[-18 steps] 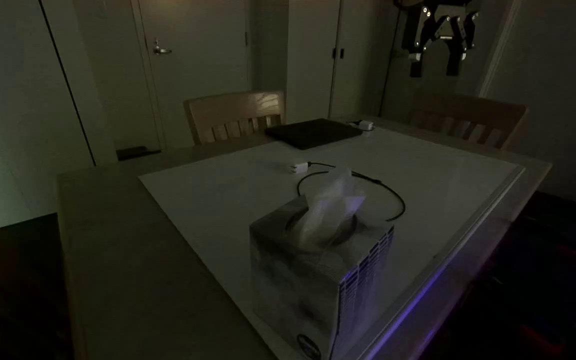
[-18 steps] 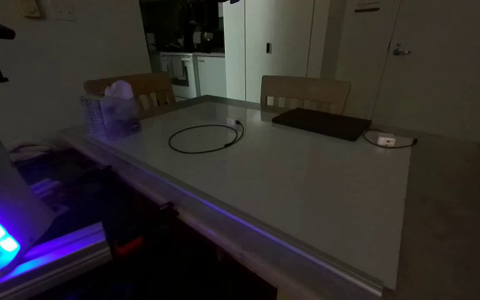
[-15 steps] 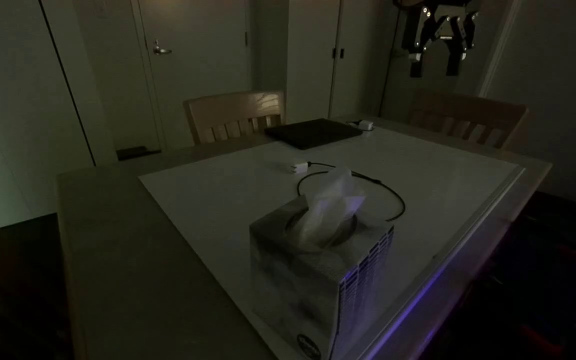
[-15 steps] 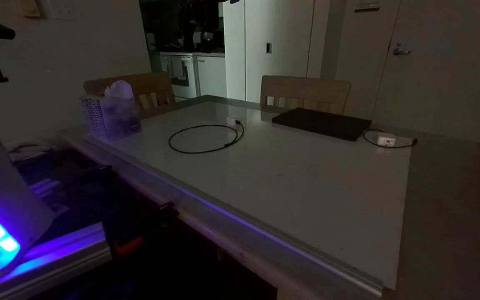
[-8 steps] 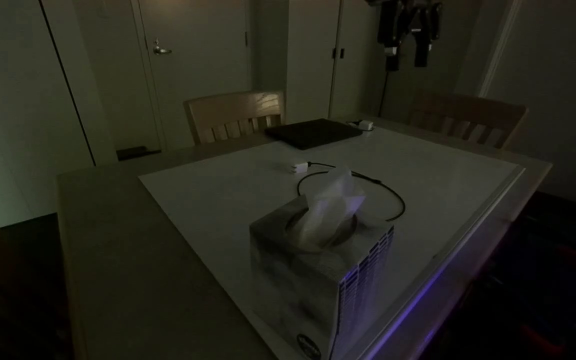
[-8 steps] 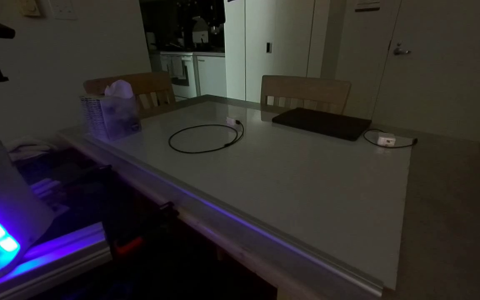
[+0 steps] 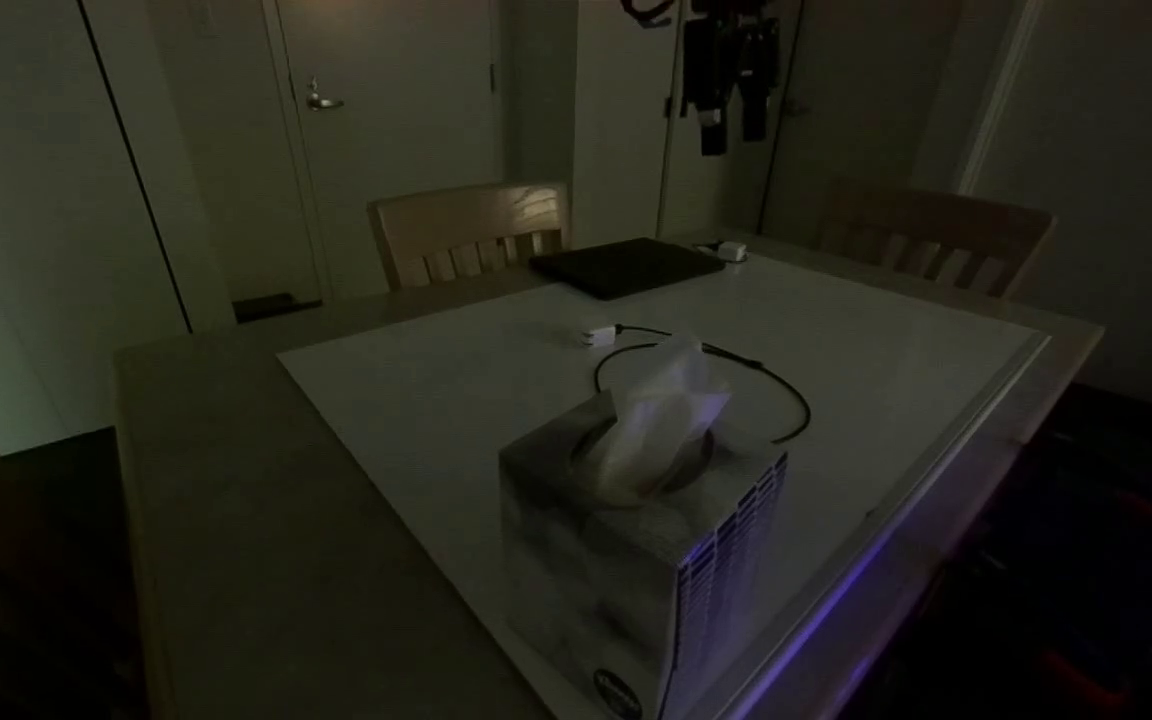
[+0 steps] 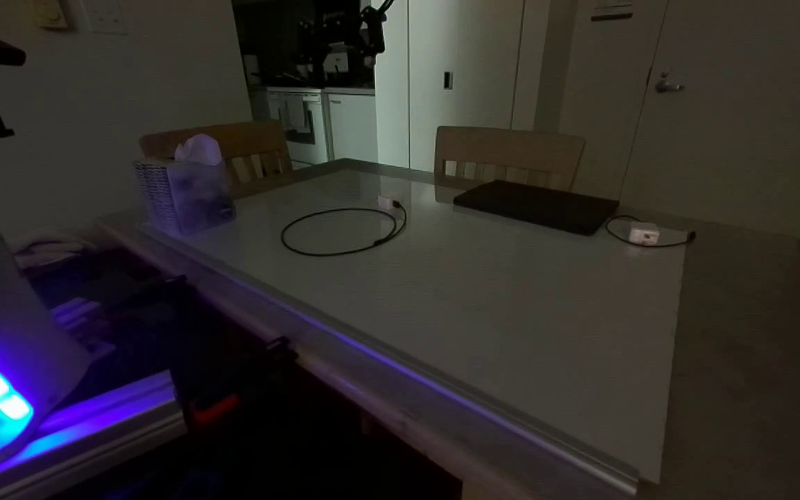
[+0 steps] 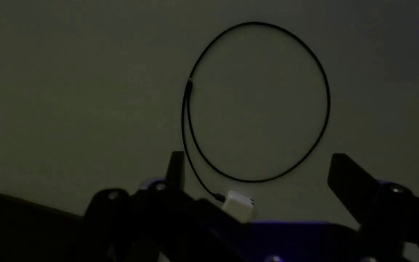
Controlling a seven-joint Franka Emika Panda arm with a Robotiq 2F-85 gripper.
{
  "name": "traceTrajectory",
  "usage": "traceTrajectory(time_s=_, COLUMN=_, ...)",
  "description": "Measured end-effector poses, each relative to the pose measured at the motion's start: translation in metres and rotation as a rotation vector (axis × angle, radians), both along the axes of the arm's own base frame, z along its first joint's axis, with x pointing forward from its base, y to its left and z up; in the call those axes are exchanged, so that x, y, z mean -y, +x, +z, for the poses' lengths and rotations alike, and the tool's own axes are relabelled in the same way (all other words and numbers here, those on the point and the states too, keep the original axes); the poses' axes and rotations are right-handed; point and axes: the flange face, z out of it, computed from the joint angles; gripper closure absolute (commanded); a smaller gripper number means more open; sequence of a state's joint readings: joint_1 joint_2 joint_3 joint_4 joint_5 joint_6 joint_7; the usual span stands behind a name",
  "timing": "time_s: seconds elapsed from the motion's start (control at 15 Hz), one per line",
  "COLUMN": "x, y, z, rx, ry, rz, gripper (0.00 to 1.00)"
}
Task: Unwind the charging cable
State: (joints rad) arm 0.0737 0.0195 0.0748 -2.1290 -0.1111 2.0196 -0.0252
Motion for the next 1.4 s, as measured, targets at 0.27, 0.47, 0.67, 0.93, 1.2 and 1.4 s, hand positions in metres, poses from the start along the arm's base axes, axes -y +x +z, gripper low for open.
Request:
traceTrajectory(time_s=0.27, x=0.002, y=-0.001, z=0.006, rx=0.010, ry=0.001, rz=-0.003, gripper=0.00)
traceTrajectory(time_s=0.47, x=-0.006, y=0.001, z=0.004, rx=0.035, ry=-0.036, rz=0.065, gripper=0.00)
traceTrajectory(time_s=0.67, x=-0.018, y=0.005, z=-0.004, rx=0.093, ry=-0.050, rz=0.211, gripper=0.00)
traceTrajectory(time_s=0.93, x=-0.024, y=0.010, z=-0.028, rx=0.185, ry=-0.020, rz=0.412, gripper=0.00)
traceTrajectory(time_s=1.2, x=-0.024, y=0.012, z=-0.060, rx=0.223, ry=0.001, rz=0.620, gripper=0.00)
traceTrajectory(time_s=1.4, x=-0.021, y=0.016, z=-0.088, rx=0.182, ry=-0.028, rz=0.744, gripper=0.00)
